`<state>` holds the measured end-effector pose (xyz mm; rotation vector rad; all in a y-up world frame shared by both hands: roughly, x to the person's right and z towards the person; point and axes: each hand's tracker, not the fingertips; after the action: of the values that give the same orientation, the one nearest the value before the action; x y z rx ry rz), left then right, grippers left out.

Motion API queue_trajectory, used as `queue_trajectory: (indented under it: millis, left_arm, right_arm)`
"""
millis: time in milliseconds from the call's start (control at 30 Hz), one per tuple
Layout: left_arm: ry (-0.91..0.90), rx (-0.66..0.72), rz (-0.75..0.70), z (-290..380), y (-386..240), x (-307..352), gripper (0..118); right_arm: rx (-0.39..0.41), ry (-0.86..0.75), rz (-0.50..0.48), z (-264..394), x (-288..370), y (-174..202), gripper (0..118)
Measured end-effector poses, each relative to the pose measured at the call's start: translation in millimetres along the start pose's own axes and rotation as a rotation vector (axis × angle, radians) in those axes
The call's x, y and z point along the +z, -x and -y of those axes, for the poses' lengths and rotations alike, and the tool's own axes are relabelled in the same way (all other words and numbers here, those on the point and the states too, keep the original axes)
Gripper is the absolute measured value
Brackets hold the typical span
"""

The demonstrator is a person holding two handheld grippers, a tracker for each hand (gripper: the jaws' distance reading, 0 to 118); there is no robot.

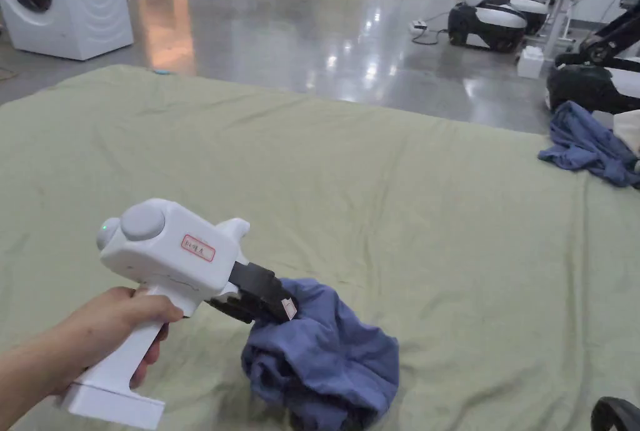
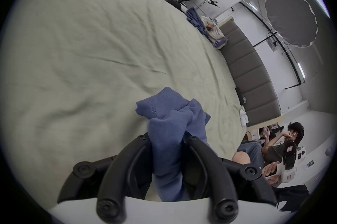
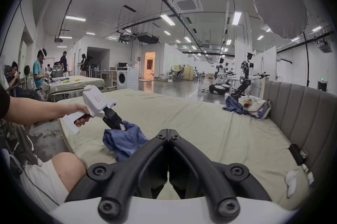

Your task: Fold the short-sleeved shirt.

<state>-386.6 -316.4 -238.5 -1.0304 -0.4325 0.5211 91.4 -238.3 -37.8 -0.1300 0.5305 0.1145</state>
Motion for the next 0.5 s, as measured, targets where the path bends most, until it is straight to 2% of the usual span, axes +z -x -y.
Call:
queue_trajectory:
  millis: [200, 500]
  left_arm:
    - [-0.044, 0.137, -0.079, -12, 109, 86, 31]
    - [-0.208, 0.342, -0.325, -17, 284, 253, 31]
  right_arm:
    - [0.064, 0.075, -0.041, 0, -43, 32, 2]
    - [0.102, 0.218, -0.071, 18, -83, 58, 2]
